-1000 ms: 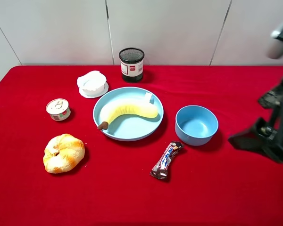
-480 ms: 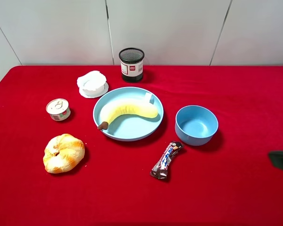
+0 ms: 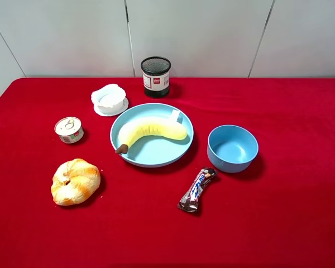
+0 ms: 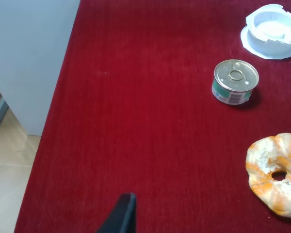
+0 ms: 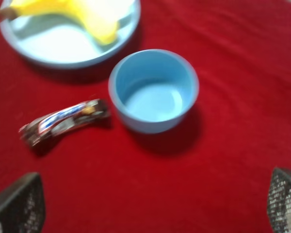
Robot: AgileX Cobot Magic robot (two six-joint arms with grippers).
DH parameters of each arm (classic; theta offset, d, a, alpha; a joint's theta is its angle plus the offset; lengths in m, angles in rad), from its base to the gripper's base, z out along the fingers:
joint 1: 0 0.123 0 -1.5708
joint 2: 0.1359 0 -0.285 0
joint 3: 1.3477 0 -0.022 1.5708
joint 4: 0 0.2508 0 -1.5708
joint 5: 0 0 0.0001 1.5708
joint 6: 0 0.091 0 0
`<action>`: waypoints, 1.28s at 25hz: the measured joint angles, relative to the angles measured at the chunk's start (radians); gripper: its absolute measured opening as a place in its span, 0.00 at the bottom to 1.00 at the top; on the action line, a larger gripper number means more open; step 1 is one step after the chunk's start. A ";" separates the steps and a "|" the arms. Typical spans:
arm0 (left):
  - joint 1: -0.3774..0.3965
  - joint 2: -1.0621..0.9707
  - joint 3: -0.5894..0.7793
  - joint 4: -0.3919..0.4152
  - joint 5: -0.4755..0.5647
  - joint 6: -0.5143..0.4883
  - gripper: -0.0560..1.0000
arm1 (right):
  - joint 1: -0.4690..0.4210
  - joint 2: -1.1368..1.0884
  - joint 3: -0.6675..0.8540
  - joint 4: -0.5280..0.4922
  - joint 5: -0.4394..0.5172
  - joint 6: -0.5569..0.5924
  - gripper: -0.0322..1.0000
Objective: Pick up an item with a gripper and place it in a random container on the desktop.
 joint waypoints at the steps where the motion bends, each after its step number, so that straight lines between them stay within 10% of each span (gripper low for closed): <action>1: 0.000 0.000 0.000 0.000 0.000 0.000 0.98 | -0.037 -0.020 0.000 0.004 -0.005 0.000 0.70; 11: 0.000 0.000 0.000 0.000 0.000 0.000 0.98 | -0.205 -0.231 0.001 0.035 -0.012 -0.005 0.70; 32: 0.000 0.000 0.000 0.000 0.000 0.000 0.98 | -0.218 -0.331 0.109 0.056 -0.027 -0.033 0.70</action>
